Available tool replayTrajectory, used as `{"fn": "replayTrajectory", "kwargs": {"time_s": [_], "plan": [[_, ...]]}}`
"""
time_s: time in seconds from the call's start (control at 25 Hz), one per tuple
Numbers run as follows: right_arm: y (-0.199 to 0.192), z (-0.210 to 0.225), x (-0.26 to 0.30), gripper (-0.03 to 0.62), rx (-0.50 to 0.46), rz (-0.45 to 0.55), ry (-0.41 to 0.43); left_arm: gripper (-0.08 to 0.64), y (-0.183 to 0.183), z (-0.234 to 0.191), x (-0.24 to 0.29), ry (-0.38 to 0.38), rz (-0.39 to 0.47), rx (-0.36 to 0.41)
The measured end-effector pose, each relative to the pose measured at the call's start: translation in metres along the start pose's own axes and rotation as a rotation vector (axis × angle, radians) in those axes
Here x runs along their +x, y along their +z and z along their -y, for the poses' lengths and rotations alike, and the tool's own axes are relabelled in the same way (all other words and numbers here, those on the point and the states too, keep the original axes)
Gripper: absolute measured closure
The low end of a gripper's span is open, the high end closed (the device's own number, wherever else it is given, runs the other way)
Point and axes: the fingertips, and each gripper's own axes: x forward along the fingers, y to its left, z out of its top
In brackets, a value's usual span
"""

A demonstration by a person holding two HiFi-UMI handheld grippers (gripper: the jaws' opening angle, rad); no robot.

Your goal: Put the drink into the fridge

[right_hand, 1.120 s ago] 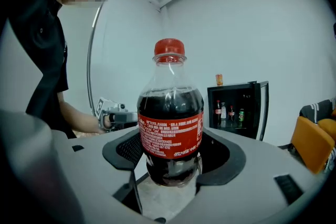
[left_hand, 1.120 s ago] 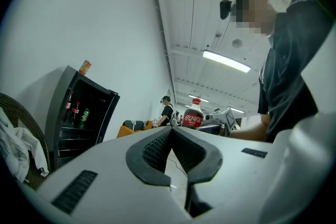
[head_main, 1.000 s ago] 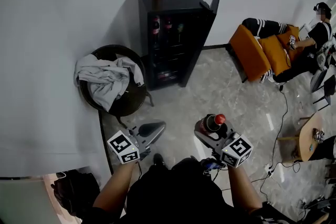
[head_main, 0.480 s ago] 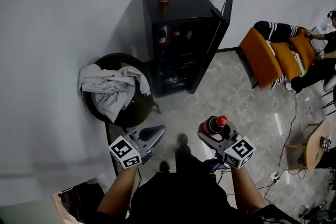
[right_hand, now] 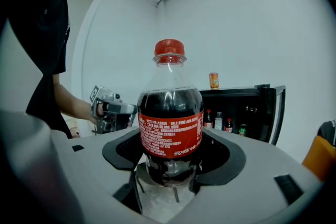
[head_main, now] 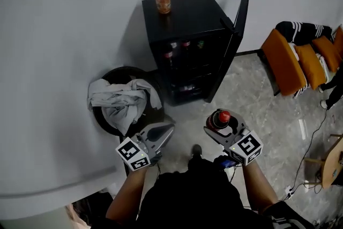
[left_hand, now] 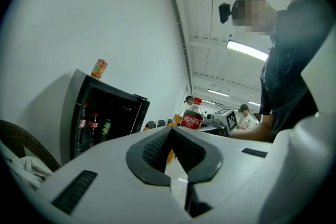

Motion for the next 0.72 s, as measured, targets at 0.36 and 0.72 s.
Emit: {"fn": "replayTrajectory", "kwargs": {"time_s": [0.36, 0.72], "plan": [[0.009, 0.052, 0.044, 0.265, -0.005, -0.006, 0.043, 0.549, 0.009, -0.047, 0.033, 0.041, -0.032, -0.027], [0.022, 0.088, 0.103, 0.265, -0.011, -0.01, -0.064, 0.551, -0.002, -0.105, 0.055, -0.047, -0.089, -0.002]]}}
